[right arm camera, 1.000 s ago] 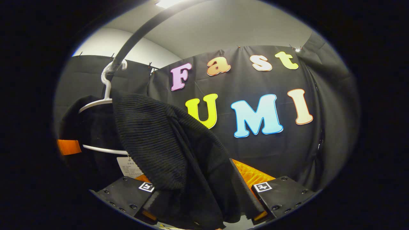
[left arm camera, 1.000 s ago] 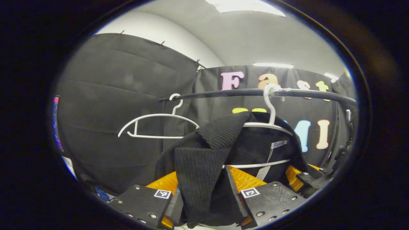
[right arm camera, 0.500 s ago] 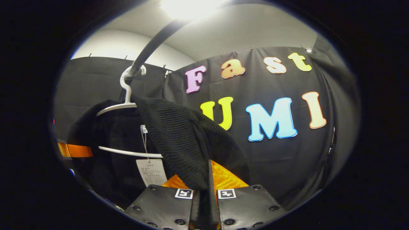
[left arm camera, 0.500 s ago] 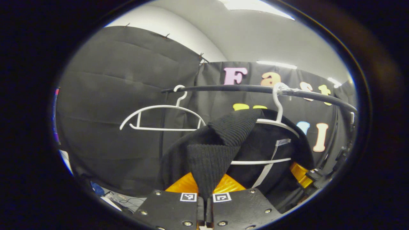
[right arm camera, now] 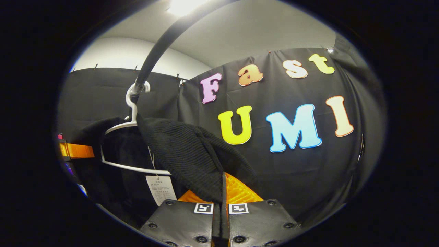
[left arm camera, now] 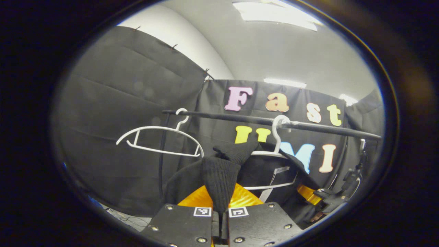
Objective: Grasp the clothes on the hanger with both hands and then place them into the laundry hamper below.
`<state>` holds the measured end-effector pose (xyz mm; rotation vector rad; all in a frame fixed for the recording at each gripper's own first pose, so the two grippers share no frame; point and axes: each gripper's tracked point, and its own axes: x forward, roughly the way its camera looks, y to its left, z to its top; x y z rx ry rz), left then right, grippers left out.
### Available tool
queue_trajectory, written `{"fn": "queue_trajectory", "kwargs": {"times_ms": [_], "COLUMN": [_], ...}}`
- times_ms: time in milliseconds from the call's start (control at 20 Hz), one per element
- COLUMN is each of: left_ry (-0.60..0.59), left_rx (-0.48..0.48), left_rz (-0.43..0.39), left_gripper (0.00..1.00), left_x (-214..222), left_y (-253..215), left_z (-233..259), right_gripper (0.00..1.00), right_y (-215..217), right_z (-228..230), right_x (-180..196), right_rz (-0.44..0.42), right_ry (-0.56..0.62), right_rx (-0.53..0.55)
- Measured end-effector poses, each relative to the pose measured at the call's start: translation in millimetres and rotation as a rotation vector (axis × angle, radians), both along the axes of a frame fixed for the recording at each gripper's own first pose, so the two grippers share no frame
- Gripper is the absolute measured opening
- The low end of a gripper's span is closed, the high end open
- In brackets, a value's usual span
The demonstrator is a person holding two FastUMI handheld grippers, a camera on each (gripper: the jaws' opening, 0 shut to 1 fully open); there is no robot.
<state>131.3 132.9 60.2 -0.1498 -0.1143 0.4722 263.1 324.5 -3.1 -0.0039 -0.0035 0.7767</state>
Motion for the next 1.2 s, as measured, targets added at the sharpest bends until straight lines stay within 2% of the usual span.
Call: {"fn": "queue_trajectory", "kwargs": {"times_ms": [150, 300, 350, 400, 450, 500, 550, 800, 1000, 1050, 1200], "left_ry": [-0.015, -0.023, -0.022, -0.023, -0.026, -0.029, -0.020, 0.066, 0.069, 0.072, 0.070], "left_rx": [0.039, 0.067, 0.081, 0.096, 0.106, 0.120, 0.141, 0.316, 0.329, 0.341, 0.359], "left_rz": [0.033, 0.035, 0.038, 0.040, 0.039, 0.038, 0.038, 0.016, -0.029, -0.029, -0.058], "left_gripper": [0.05, 0.05, 0.04, 0.04, 0.04, 0.04, 0.04, 0.04, 0.05, 0.05, 0.05], "left_x": [-9, -11, -11, -12, -11, -11, -9, 1, 15, 14, 18], "left_y": [16, 24, 28, 31, 32, 33, 35, 55, 64, 69, 82], "left_z": [17, 31, 33, 37, 40, 44, 46, 55, 58, 59, 65], "right_gripper": [0.00, 0.06, 0.00, 0.03, 0.00, 0.00, 0.06, 0.04, 0.04, 0.00, 0.04], "right_y": [-7, -8, -10, -12, -13, -14, -15, -16, -5, 0, 9], "right_z": [17, 26, 27, 27, 28, 32, 36, 60, 69, 70, 82], "right_x": [9, 18, 18, 20, 20, 24, 31, 50, 60, 59, 59], "right_rz": [-0.035, -0.054, -0.060, -0.064, -0.067, -0.077, -0.089, -0.143, -0.154, -0.146, -0.141], "right_ry": [-0.062, -0.091, -0.091, -0.097, -0.112, -0.143, -0.168, -0.316, -0.425, -0.451, -0.570], "right_rx": [0.012, 0.023, 0.024, 0.024, 0.025, 0.034, 0.045, 0.136, 0.131, 0.124, 0.101]}}
